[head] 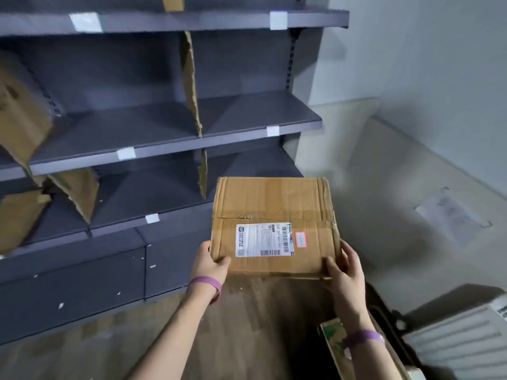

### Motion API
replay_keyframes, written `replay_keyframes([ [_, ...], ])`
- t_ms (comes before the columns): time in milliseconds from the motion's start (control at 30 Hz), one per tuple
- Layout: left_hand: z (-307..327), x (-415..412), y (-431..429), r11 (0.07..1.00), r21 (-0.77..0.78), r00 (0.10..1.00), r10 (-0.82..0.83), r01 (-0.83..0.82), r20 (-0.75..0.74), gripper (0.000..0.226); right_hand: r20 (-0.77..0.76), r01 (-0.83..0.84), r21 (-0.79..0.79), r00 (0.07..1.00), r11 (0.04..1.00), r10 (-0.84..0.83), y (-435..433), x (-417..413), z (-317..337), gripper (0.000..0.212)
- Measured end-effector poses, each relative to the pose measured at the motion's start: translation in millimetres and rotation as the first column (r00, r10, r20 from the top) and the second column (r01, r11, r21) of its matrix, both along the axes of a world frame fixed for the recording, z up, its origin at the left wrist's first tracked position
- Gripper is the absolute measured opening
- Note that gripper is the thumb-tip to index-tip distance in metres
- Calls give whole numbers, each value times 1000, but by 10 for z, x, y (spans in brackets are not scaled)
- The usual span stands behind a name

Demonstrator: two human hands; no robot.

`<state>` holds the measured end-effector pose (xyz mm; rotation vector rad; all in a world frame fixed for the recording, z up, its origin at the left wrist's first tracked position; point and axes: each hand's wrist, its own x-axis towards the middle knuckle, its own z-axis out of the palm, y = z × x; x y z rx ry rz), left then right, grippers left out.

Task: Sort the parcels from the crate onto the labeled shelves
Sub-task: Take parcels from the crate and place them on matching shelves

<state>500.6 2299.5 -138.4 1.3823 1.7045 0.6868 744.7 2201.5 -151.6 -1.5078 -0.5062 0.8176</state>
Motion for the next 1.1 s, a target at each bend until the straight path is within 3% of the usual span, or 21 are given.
replay_keyframes([
  [233, 310, -390, -115, 985, 81, 987, 150, -155, 59, 34, 81, -168, 65, 983, 984, 162, 344, -232, 347, 42],
  [367, 469, -457, -56, 969, 127, 974, 201, -213, 105, 76, 93, -233, 107, 970, 967, 223, 499, -273, 524, 44],
  [467, 649, -444, 11, 946, 240, 975, 201, -218, 95, 83, 154, -285, 85, 951, 955, 270, 585, -215, 607, 43],
  [700, 917, -546, 204, 895, 393, 941, 294, -209, -168, 97, 166, -430, 29, 892, 902, 420, 684, -183, 695, 46],
  [833, 994, -679, 297, 912, 408, 843, 259, -52, -471, 105, 198, -485, 42, 861, 874, 468, 726, -178, 751, 43],
  [1000, 1089, -757, 403, 980, 192, 782, 78, 54, -619, 101, 377, -589, 14, 752, 808, 541, 869, -131, 813, 48],
  [1100, 1093, -779, 411, 988, 124, 826, -5, 91, -564, 93, 461, -622, -14, 691, 783, 557, 963, -142, 873, 50],
])
